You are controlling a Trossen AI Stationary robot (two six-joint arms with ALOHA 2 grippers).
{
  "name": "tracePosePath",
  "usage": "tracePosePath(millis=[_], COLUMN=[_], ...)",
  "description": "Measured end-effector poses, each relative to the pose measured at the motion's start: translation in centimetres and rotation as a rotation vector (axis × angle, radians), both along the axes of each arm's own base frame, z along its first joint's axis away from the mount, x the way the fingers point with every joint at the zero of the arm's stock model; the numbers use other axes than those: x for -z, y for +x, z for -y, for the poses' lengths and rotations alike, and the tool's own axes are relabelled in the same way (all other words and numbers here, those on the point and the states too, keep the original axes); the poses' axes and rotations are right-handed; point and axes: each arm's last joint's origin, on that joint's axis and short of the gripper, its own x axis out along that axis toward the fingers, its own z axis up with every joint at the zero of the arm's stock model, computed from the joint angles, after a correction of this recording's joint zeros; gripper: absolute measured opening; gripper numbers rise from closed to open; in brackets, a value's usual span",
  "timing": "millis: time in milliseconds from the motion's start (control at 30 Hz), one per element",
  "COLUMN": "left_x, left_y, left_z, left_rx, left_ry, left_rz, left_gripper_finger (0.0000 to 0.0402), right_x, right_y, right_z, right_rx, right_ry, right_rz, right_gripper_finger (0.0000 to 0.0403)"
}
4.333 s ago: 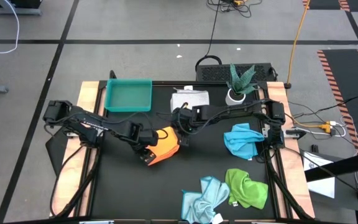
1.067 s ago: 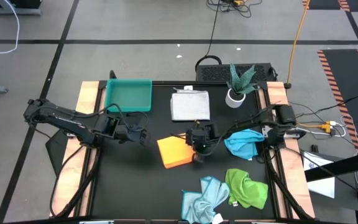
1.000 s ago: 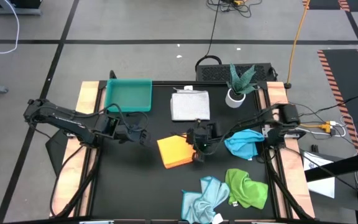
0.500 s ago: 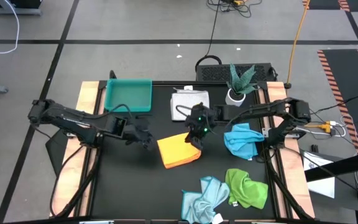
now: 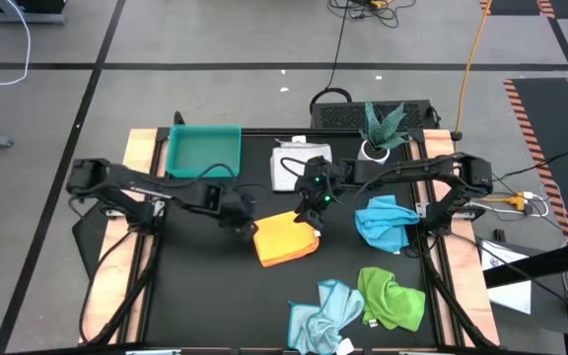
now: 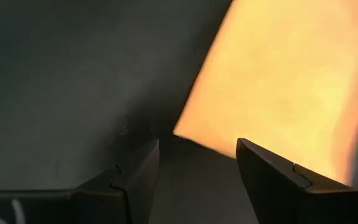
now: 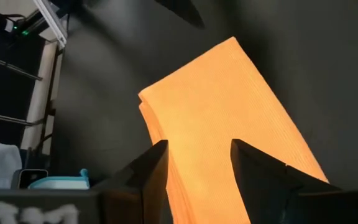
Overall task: Fold microfiber towels
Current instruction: Stack the folded orange microfiber towel on top of the folded gray microfiber towel
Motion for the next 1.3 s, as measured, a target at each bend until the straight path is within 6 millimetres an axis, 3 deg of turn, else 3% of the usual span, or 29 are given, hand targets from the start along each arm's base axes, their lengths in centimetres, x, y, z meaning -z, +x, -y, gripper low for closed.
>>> tracePosePath(millis=[200, 333, 667, 933, 1300], left_x=[3.0, 3.7, 3.8, 3.7, 3.7], left_y=[1.6, 2.1, 2.3, 2.5, 2.5], left_z=[-1.4, -2.1, -2.2, -2.2, -2.2], left_rx=[0.038, 0.046, 0.070, 0.067, 0.070], left_ry=[-0.074, -0.088, -0.135, -0.153, -0.168], left_rz=[-0.049, -0.040, -0.021, 0.000, 0.003], left_gripper_finger=[0.0218, 0.0218, 0.0218, 0.0218, 0.0218], right_x=[0.0, 0.3, 2.6, 5.9, 9.8], right_y=[-0.1, -0.1, -0.2, -0.4, 0.5], right_z=[0.4, 0.9, 3.5, 5.0, 4.6], right_rx=[0.008, -0.003, -0.073, -0.163, -0.227], right_ry=[-0.002, -0.028, -0.136, -0.189, -0.120], right_rz=[-0.003, -0.002, -0.049, -0.140, -0.199], right_gripper_finger=[0.0169, 0.0169, 0.0169, 0.0169, 0.0169])
